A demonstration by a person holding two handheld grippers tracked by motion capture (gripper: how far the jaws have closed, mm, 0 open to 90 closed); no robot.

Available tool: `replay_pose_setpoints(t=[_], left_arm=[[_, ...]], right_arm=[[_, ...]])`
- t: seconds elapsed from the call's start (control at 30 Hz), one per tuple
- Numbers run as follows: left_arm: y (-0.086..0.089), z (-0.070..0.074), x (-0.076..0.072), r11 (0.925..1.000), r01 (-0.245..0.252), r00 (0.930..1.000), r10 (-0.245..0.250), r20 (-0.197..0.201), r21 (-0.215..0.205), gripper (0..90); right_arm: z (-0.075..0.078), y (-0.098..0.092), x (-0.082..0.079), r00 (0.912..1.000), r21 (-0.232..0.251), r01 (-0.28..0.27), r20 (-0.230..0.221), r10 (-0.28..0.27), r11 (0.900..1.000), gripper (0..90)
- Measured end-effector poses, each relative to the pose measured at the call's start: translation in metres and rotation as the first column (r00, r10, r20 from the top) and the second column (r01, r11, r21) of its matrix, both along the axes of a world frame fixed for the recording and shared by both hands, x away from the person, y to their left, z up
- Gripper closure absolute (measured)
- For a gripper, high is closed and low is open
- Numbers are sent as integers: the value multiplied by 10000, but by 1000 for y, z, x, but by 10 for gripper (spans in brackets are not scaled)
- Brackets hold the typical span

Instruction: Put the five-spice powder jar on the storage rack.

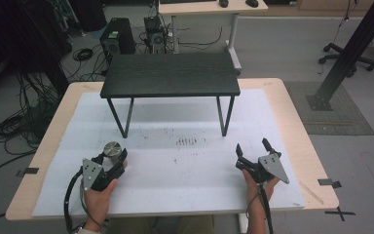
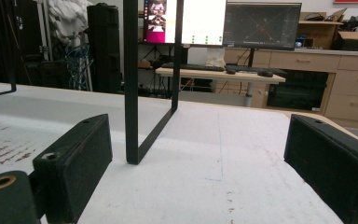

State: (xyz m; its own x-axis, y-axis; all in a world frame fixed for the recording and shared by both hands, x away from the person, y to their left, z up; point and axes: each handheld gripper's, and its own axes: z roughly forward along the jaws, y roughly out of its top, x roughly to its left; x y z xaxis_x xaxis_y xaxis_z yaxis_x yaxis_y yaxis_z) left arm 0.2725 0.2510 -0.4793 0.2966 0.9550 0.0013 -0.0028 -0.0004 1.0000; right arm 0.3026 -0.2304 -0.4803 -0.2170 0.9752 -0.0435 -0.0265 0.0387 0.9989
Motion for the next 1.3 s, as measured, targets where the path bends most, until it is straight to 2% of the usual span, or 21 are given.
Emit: replay_pose_setpoints(t=[0.7, 1.0, 1.3], left_arm=[[3, 1, 0, 9997, 229, 9997, -229, -13, 20, 428], [3, 2, 1, 9990, 326, 9995, -326, -10, -290, 428], [5, 6, -1, 9985, 424, 9991, -424, 4, -337, 428]], right_arm=[[0, 0, 0, 10000, 0, -9, -34, 9, 10000, 78], [0, 0, 1, 10000, 6, 22, -88, -22, 10000, 78], [0, 0, 1, 9999, 28, 98, -116, -98, 9999, 77]])
